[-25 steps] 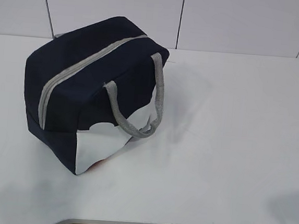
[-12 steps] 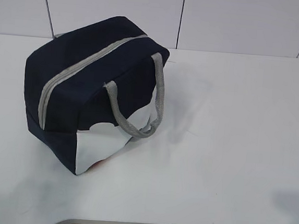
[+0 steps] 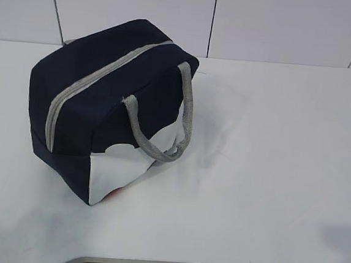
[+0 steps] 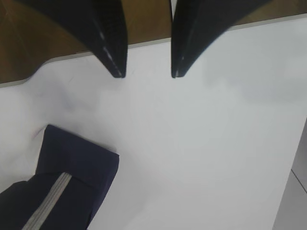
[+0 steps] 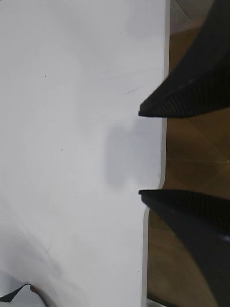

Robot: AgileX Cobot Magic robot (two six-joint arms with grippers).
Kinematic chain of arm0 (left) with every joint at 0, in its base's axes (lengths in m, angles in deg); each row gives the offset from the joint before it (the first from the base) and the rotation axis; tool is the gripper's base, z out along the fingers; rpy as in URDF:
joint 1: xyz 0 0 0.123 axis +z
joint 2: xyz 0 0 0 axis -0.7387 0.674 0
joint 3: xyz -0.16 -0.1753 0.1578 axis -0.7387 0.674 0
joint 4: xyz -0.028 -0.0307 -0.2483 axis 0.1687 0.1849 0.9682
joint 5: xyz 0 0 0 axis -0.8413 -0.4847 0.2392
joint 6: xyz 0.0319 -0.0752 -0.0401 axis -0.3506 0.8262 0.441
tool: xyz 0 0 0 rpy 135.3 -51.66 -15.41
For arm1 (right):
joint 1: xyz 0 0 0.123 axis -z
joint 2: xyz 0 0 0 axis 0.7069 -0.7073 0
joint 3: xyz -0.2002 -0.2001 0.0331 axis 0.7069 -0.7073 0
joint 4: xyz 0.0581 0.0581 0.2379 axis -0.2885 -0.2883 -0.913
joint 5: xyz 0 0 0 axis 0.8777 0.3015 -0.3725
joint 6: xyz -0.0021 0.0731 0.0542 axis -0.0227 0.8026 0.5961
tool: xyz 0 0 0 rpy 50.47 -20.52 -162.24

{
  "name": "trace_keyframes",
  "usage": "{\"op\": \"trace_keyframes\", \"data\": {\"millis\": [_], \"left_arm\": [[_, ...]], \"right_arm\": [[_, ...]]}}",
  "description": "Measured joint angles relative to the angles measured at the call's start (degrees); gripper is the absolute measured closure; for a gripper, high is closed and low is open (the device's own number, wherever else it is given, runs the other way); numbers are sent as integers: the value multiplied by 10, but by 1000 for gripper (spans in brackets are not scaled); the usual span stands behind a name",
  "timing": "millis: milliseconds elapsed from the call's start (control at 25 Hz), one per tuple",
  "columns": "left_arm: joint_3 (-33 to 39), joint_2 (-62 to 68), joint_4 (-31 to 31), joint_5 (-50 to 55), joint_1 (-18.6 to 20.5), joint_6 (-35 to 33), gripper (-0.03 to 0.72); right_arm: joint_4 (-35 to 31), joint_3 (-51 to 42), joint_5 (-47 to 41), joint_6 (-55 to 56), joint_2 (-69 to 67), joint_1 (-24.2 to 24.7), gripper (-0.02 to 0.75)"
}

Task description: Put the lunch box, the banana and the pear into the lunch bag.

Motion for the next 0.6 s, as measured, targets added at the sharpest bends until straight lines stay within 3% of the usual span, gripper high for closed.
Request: {"op": "trace_keyframes", "data": {"millis": [600], "left_arm": [[0,0,2,0,0,0,452]], "right_arm": [[0,0,1,0,0,0,356]]}}
